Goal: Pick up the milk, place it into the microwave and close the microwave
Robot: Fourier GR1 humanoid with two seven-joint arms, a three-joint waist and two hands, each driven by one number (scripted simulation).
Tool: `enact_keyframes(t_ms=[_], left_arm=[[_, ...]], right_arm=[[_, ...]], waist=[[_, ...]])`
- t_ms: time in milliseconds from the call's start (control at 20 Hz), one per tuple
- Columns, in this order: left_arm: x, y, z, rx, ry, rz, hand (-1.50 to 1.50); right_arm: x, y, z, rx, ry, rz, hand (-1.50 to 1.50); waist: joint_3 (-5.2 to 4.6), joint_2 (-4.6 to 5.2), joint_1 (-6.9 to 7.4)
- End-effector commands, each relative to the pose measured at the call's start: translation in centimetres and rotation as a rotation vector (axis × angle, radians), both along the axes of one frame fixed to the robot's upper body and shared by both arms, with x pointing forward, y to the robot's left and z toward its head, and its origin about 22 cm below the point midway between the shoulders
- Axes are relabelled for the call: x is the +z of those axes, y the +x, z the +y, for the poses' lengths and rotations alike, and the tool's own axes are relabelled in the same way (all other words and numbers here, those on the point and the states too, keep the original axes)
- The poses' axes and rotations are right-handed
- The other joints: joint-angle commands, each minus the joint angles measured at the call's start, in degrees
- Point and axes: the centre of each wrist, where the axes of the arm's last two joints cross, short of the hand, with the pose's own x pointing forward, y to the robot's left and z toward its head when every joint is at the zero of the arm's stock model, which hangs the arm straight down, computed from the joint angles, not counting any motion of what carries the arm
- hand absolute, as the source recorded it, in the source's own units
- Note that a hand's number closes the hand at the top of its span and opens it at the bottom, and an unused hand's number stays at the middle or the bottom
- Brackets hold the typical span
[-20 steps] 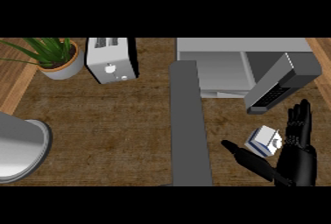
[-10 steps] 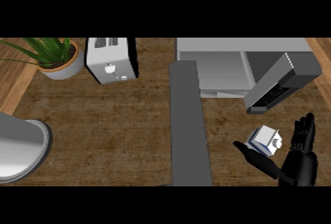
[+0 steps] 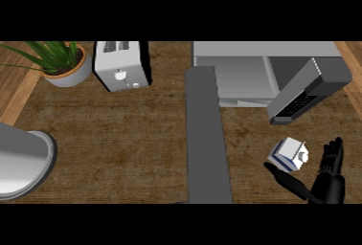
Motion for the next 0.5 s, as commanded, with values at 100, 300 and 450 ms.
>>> enact_keyframes(t_ms=[100,300,450], left_arm=[[0.4,-0.3,-0.3,0.01,0.005,-0.003,-1.5],[0.7,0.0,-1.4,-0.008,0.001,-0.014,-1.5],[0.3,-0.7,0.8,-0.007,-0.007,0.021,-1.5]], right_arm=[[-3.3,-2.2,-0.9,0.019,0.025,0.004,-1.5],[-4.0,-0.4,-2.3,0.025,-0.006,0.002,-1.5],[-6.8,-0.7,-2.4,0.028,0.001,0.026,-1.5]], waist=[[-0.01,-0.01,-0.11],[-0.01,0.03,-0.09],[0.01,0.05,0.09]])
